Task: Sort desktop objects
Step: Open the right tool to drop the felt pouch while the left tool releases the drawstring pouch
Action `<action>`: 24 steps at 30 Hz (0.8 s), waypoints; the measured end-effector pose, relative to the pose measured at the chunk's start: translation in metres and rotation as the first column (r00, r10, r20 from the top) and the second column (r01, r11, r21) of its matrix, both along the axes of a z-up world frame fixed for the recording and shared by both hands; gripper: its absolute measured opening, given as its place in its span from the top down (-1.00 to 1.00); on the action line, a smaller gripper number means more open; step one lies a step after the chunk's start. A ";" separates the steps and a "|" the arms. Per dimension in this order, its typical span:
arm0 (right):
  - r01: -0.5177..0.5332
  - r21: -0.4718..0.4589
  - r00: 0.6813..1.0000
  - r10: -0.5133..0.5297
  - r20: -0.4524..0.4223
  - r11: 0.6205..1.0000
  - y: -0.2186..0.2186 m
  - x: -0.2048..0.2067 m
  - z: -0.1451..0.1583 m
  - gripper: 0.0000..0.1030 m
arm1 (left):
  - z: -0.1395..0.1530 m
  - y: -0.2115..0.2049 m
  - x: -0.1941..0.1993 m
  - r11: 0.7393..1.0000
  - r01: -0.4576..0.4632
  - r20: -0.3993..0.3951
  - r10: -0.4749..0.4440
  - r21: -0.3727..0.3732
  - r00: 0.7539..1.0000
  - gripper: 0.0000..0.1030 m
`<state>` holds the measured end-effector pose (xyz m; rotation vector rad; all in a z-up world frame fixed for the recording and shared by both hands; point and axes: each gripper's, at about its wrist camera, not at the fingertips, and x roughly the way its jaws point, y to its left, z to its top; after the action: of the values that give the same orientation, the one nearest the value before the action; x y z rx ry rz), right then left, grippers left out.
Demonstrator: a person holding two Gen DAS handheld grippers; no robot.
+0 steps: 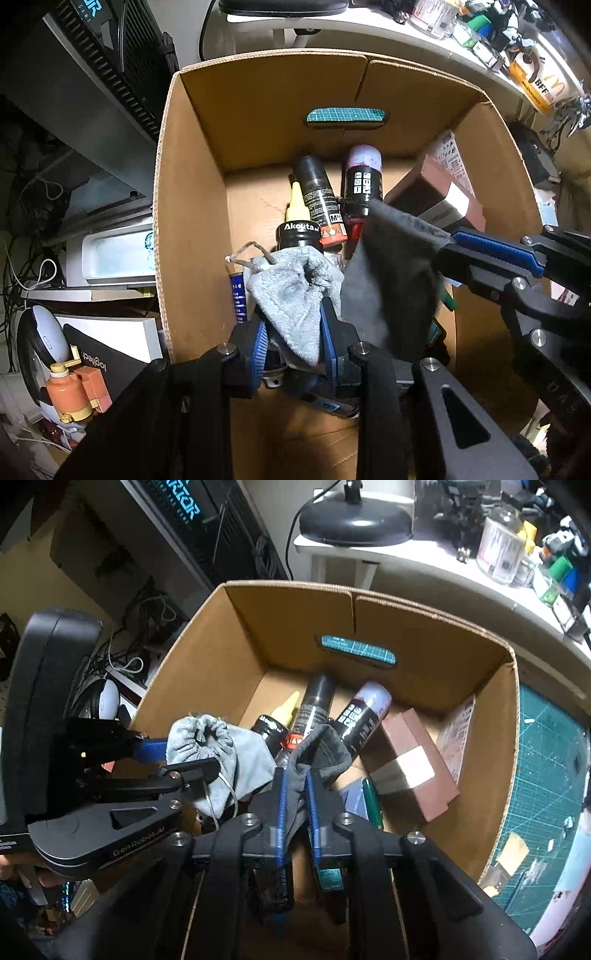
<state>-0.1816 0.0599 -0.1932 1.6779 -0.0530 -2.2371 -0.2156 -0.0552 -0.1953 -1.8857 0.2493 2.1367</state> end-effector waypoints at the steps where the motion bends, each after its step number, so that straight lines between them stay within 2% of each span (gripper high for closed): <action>1: 0.001 -0.002 1.000 -0.001 0.001 1.000 0.000 0.001 -0.001 0.75 | 0.001 -0.001 0.000 1.000 -0.003 -0.005 0.003 -0.014 1.000 0.22; 4: 0.015 -0.006 1.000 -0.015 -0.014 1.000 0.004 0.003 0.005 0.59 | 0.012 -0.005 0.000 1.000 -0.029 -0.040 0.029 0.002 0.999 -0.16; 5: 0.021 -0.011 0.999 -0.022 -0.026 1.000 0.006 0.003 0.009 0.53 | 0.018 -0.006 0.000 0.999 -0.039 -0.051 0.040 0.018 0.998 -0.22; 7: 0.034 -0.021 0.997 -0.035 -0.070 0.999 0.012 0.006 0.020 0.47 | 0.030 -0.009 0.000 0.997 -0.058 -0.074 0.062 0.056 0.995 -0.51; 9: 0.053 -0.036 0.988 -0.058 -0.141 0.998 0.023 0.011 0.037 0.24 | 0.044 -0.009 0.001 0.995 -0.068 -0.124 0.076 0.066 0.989 -0.57; 12: 0.086 -0.078 0.967 -0.102 -0.233 0.993 0.043 0.014 0.063 0.08 | 0.067 -0.011 0.003 0.990 -0.084 -0.191 0.104 0.111 0.976 -0.68; 13: 0.109 -0.096 0.954 -0.131 -0.271 0.989 0.055 0.017 0.076 0.02 | 0.073 -0.011 0.004 0.987 -0.090 -0.211 0.116 0.132 0.971 -0.74; 15: 0.152 -0.112 0.927 -0.181 -0.328 0.982 0.073 0.025 0.092 -0.23 | 0.083 -0.012 0.006 0.979 -0.096 -0.247 0.140 0.181 0.959 -0.78; 16: 0.176 -0.121 0.910 -0.209 -0.358 0.977 0.084 0.030 0.100 -0.23 | 0.087 -0.011 0.008 0.974 -0.096 -0.260 0.149 0.203 0.954 -0.83; 18: 0.221 -0.136 0.891 -0.257 -0.374 0.966 0.104 0.037 0.108 -0.32 | 0.091 -0.007 0.013 0.966 -0.091 -0.270 0.157 0.240 0.950 -0.99; 20: 0.283 -0.128 0.875 -0.311 -0.370 0.950 0.131 0.049 0.111 -0.40 | 0.091 0.001 0.018 0.960 -0.086 -0.260 0.158 0.268 0.953 -0.99; 24: 0.375 -0.094 0.859 -0.383 -0.340 0.922 0.181 0.072 0.103 -0.42 | 0.091 0.021 0.030 0.955 -0.082 -0.240 0.154 0.286 0.958 -0.99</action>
<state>-0.1099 0.2406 -0.0903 1.3122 -0.3506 -2.7866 -0.1853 -0.0343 -0.1046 -1.5005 -0.1088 2.3585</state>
